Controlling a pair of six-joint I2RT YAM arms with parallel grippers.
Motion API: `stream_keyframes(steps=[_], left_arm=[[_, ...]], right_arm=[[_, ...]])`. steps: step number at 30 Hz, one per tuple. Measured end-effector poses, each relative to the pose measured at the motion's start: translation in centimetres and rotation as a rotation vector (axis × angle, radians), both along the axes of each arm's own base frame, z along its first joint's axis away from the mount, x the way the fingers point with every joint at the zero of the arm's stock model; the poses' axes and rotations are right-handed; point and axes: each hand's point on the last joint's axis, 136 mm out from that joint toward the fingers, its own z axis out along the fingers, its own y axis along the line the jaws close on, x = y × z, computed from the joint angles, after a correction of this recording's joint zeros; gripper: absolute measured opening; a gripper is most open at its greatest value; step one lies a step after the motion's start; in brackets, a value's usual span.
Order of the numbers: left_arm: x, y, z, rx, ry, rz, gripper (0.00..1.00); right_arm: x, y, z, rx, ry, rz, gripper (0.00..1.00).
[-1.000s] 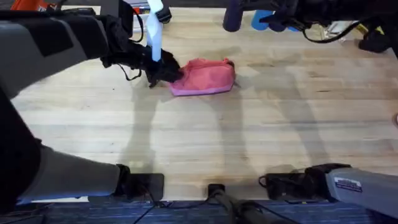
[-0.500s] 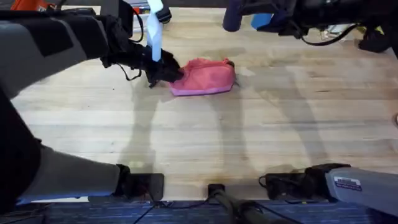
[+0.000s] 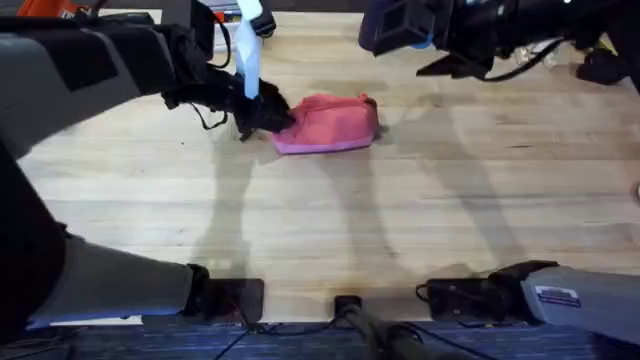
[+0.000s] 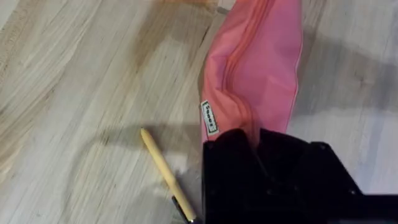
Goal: Unzip the bag, pick up the pens from the table one at a time and place them inside, then zip the bag closed.
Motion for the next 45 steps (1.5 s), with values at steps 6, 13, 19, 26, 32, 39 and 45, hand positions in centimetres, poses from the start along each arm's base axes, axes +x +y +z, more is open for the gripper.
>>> stream_keyframes(steps=[6, 13, 19, 26, 32, 39, 45], left_arm=[[0.0, 0.0, 0.0, 0.000, 0.000, 0.000, 0.042], [0.0, 0.0, 0.0, 0.000, 0.000, 0.000, 0.042], [0.0, 0.0, 0.0, 0.000, 0.000, 0.000, 0.042], [0.0, 0.0, 0.0, 0.000, 0.000, 0.000, 0.042], [0.0, 0.0, 0.0, 0.000, 0.001, 0.000, 0.042], [0.0, 0.0, 0.0, 0.000, 0.001, 0.000, 0.042], [0.0, 0.0, 0.0, 0.000, 0.001, 0.000, 0.042]], right_arm=[[0.7, 0.3, 1.3, -0.087, -0.070, -0.023, 0.996], [0.6, 0.7, 1.1, -0.162, -0.099, -0.027, 0.996], [1.0, 0.6, 0.7, -0.181, -0.097, -0.032, 0.996], [1.4, 0.8, -0.7, -0.201, -0.069, -0.024, 0.997], [1.7, 1.7, -0.9, -0.198, -0.082, -0.008, 0.997], [2.5, 2.6, -2.9, -0.202, -0.048, 0.010, 0.998], [3.3, 3.5, -5.4, -0.190, 0.002, 0.027, 0.998]])
